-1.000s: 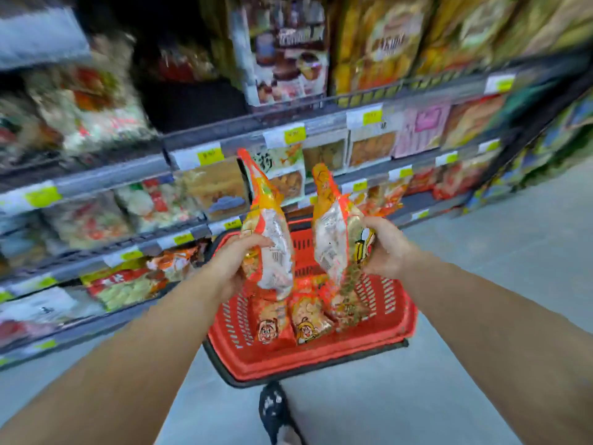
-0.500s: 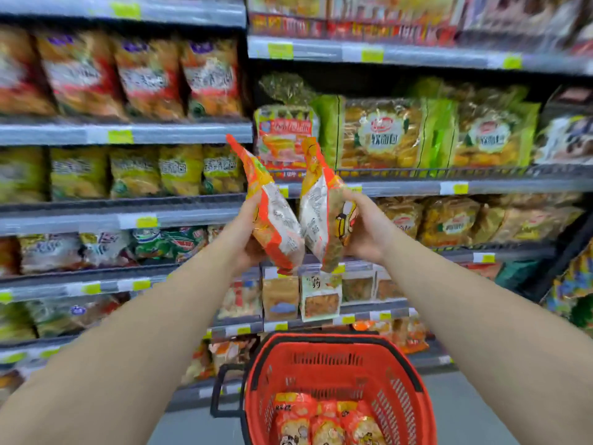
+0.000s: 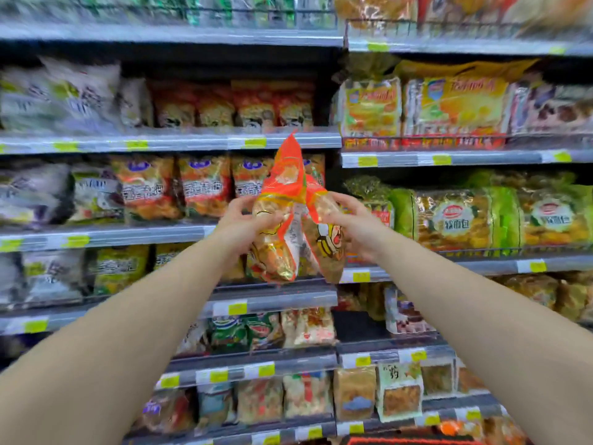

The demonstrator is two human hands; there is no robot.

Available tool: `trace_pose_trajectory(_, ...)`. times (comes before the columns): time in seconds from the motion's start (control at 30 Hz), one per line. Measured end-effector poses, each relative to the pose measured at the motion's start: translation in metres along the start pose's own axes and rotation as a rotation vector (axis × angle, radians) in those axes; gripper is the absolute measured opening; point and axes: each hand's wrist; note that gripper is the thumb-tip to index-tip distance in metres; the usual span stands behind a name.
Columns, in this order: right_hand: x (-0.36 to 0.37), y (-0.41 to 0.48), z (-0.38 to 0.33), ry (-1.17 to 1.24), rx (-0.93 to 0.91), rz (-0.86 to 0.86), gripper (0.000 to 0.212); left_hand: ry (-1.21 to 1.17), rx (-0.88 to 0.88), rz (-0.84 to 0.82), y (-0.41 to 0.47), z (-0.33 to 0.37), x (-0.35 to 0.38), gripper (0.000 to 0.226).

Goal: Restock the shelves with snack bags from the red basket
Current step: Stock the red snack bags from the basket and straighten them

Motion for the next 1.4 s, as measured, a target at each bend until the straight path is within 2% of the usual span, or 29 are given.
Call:
trace_pose_trajectory(0.1, 0.032, 0.027, -0.025, -0.144, -0.139, 0.157, 0.043, 0.127, 0.135, 0.092, 0.011, 0.023, -0.045, 0.087)
trace_pose_trajectory(0.17, 0.046, 0.042, -0.043, -0.281, -0.219, 0.242, 0.042, 0.245, 0.230, 0.162, 0.022, 0.035, -0.071, 0.086)
trace_pose_trajectory(0.33, 0.064, 0.079, -0.072, -0.659, -0.323, 0.448, 0.039, 0.501, 0.335, 0.376, 0.047, 0.062, -0.122, 0.074)
trace_pose_trajectory(0.43, 0.063, 0.103, -0.086, -0.879, -0.399, 0.561, 0.036, 0.512, 0.383, 0.489, 0.070, 0.080, -0.143, 0.070)
trace_pose_trajectory(0.57, 0.050, 0.141, -0.105, -1.138, -0.463, 0.633, 0.038, 0.516, 0.432, 0.578, 0.107, 0.099, -0.166, 0.057)
trace_pose_trajectory(0.67, 0.036, 0.178, -0.117, -1.272, -0.507, 0.659, 0.039, 0.667, 0.488, 0.642, 0.138, 0.117, -0.177, 0.048)
trace_pose_trajectory(0.77, 0.024, 0.219, -0.128, -1.309, -0.534, 0.686, 0.040, 0.893, 0.492, 0.697, 0.173, 0.135, -0.179, 0.045)
trace_pose_trajectory(0.87, 0.013, 0.259, -0.137, -1.319, -0.537, 0.700, 0.040, 1.037, 0.469, 0.664, 0.209, 0.152, -0.174, 0.046)
trace_pose_trajectory(1.03, 0.002, 0.313, -0.148, -1.316, -0.540, 0.649, 0.040, 1.025, 0.468, 0.602, 0.263, 0.162, -0.157, 0.045)
trace_pose_trajectory(1.23, -0.009, 0.359, -0.132, -1.296, -0.578, 0.598, 0.039, 1.130, 0.434, 0.657, 0.318, 0.162, -0.154, 0.034)
trace_pose_trajectory(1.4, -0.020, 0.393, -0.127, -1.321, -0.565, 0.606, 0.034, 1.072, 0.370, 0.661, 0.357, 0.161, -0.157, 0.033)
Point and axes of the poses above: each hand's wrist, its own y-axis towards the middle knuckle, its own x-axis out of the palm, z = x × y, and after that the axes turned 7 degrees about -z, right-handed
